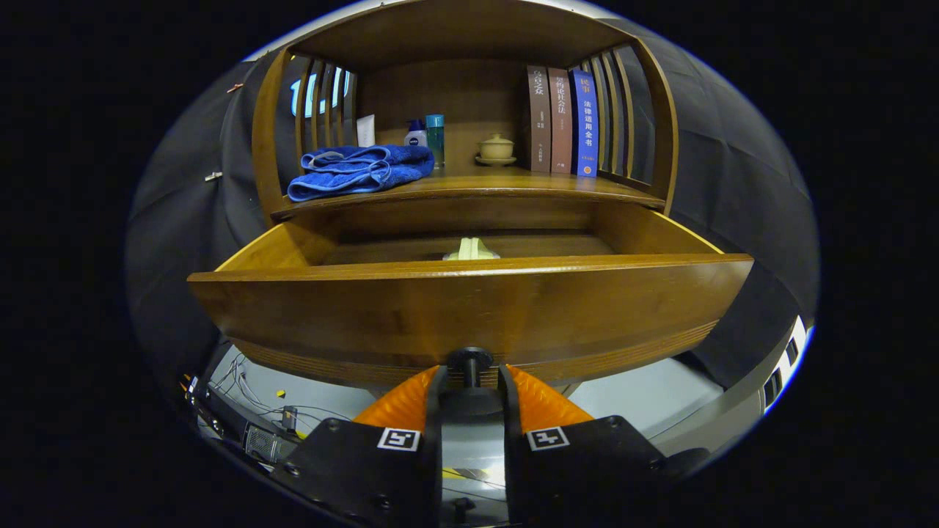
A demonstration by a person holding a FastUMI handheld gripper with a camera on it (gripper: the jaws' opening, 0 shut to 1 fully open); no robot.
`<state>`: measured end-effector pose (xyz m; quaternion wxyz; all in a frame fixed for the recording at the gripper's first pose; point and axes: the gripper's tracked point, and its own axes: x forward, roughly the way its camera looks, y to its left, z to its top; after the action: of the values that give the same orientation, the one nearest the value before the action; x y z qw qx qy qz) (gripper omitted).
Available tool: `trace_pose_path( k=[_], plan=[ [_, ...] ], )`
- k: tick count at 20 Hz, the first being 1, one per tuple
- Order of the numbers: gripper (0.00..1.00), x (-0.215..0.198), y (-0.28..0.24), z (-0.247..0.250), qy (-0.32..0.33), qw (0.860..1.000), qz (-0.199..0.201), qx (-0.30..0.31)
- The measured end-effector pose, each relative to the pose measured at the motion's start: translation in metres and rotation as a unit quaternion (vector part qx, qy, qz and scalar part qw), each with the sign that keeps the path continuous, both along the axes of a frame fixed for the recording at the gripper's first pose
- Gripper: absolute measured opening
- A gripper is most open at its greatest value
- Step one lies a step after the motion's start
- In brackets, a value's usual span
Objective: Pull open the drawer, take out the items inside it, and place them on the countertop above the cabinet.
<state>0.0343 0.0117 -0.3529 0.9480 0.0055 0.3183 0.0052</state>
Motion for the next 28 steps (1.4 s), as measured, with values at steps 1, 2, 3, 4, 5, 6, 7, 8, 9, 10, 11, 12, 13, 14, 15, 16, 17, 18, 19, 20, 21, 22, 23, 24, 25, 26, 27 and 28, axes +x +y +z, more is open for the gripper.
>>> trace_pose_path(
  k=[1,2,3,4,5,6,7,8,9,10,11,12,13,14,15,16,17,18,19,20,21,22,23,24,25,26,27,28],
  plan=[
    [0.38,-0.006,-0.001,0.000,0.002,1.000,-0.001,0.000],
    [0.38,-0.012,-0.001,-0.001,0.005,1.000,0.000,-0.001],
    [0.38,-0.018,-0.002,-0.003,0.009,1.000,0.000,-0.001],
    [0.38,-0.024,-0.001,-0.006,0.014,1.000,-0.001,0.001],
    [0.38,-0.027,-0.002,-0.006,0.012,1.000,-0.002,0.006],
    [0.38,-0.026,-0.001,-0.006,0.006,1.000,-0.004,0.010],
    [0.38,-0.029,-0.002,-0.008,0.010,1.000,-0.002,0.006],
    [0.38,-0.028,-0.003,-0.007,0.008,1.000,-0.002,0.000],
    [0.40,-0.027,-0.002,-0.008,0.008,1.000,-0.001,-0.003],
    [0.44,-0.029,-0.002,-0.007,0.011,1.000,0.000,-0.003],
    [0.48,-0.030,-0.001,-0.007,0.014,1.000,0.003,-0.003],
    [0.59,-0.035,-0.002,-0.007,0.016,1.000,0.005,-0.006],
    [0.69,-0.040,-0.004,-0.007,0.018,1.000,0.008,-0.010],
    [0.80,-0.043,-0.005,-0.004,0.016,1.000,0.009,-0.011],
    [0.90,-0.051,-0.010,-0.001,0.013,1.000,0.007,-0.015],
    [1.00,-0.055,-0.015,0.005,0.009,1.000,0.003,-0.019],
    [1.00,-0.058,-0.019,0.015,0.000,1.000,-0.001,-0.019],
    [1.00,-0.061,-0.020,0.028,-0.009,1.000,-0.005,-0.014],
    [1.00,-0.062,-0.021,0.044,-0.022,1.000,-0.009,-0.007],
    [1.00,-0.061,-0.020,0.062,-0.035,0.999,-0.010,0.001],
    [1.00,-0.057,-0.018,0.080,-0.049,0.999,-0.008,0.009],
    [1.00,-0.050,-0.016,0.096,-0.063,0.998,-0.004,0.013],
    [1.00,-0.042,-0.012,0.112,-0.072,0.997,0.002,0.017],
    [1.00,-0.032,-0.009,0.124,-0.079,0.997,0.008,0.023],
    [1.00,-0.021,-0.005,0.135,-0.082,0.996,0.012,0.029],
    [1.00,-0.008,-0.003,0.143,-0.083,0.996,0.014,0.033],
    [1.00,0.008,-0.002,0.145,-0.079,0.996,0.015,0.031],
    [1.00,0.021,-0.002,0.140,-0.063,0.997,0.017,0.029]
  ],
)
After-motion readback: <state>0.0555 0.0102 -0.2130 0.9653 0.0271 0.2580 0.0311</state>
